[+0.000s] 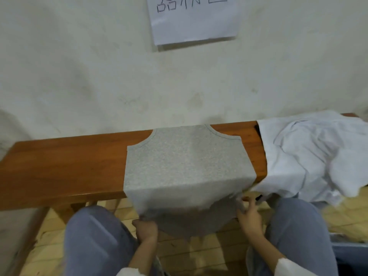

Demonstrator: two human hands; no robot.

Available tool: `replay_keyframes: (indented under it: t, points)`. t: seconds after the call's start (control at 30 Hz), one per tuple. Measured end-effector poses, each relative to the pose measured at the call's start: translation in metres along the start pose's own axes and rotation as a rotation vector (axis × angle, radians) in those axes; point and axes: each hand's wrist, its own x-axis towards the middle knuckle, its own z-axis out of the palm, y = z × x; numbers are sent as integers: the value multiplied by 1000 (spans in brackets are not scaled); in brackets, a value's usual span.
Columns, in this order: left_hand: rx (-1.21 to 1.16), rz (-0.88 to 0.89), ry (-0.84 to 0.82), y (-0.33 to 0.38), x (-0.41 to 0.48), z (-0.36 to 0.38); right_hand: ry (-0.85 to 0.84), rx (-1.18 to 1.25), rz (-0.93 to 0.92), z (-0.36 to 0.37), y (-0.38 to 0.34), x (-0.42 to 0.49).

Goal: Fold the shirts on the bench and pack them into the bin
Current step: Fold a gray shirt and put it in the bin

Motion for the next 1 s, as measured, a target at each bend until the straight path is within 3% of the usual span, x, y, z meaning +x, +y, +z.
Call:
replay_keyframes:
  t: [0.13,0.3,0.37,0.43,0.5,0.67,0.73,0.83,1.0]
  points:
    - [-321,125,-12,32,-26,-30,-88,237,-10,-23,-35,-4]
    - [-732,238,-381,88,-51,-85,-188,530,67,-65,-86,1]
    - [-688,322,-452,103,-46,-109,-188,388,-47,-80,-98,-1]
    - [-460,420,-368,112,-43,-124,-91,200,-141,-93,-102,2]
    - [-325,536,-258,118,-45,-134,-11,171,-173,-103,-102,6]
    - [-254,808,155,119,-51,-142,331,78,-344,-100,-101,6]
    - [-293,853,277,120,-54,-139,397,130,-417,-94,-105,1]
    - [-295,894,313,122,-55,-137,407,224,-445,-83,-112,-3]
    - [-284,868,214,128,-46,-127,407,259,-391,-72,-120,9]
